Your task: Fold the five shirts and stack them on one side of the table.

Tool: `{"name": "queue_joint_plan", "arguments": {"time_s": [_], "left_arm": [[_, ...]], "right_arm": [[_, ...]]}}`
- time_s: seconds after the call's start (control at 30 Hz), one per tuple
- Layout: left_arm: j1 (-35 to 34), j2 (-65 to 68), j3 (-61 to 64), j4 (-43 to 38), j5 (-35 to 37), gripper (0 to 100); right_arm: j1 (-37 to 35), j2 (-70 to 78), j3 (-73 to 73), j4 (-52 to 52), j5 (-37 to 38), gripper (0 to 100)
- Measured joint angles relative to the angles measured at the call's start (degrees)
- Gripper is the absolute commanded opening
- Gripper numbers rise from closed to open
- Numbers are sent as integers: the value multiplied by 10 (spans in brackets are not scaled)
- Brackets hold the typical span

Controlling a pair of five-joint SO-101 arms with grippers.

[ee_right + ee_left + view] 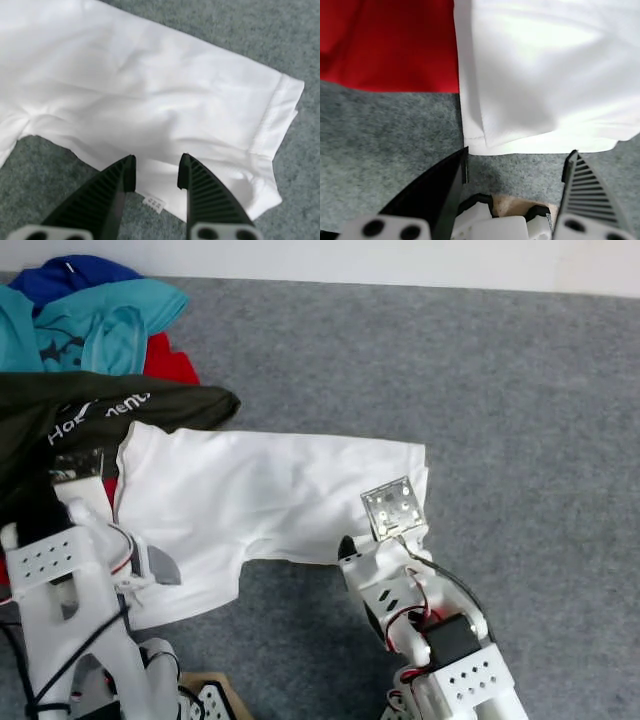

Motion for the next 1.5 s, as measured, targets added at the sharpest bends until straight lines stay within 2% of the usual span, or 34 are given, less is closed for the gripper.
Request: {"name": "queue_joint_plan", "arguments": {"time_s": [0.47,0.73,0.83,1.27,1.5], "left_arm": [[0,0,155,-185,0,300],[9,0,163,-240,0,69],[20,0,164,-262,0,63],[38,0,164,-253,0,62],[38,0,98,-120,0,63]], "right_arm": [[0,0,17,-32,-1,148],[0,0,35,-60,-1,148],[0,0,35,-60,-1,148],[0,0,35,-60,-1,148],[0,0,35,-60,-1,148]]}}
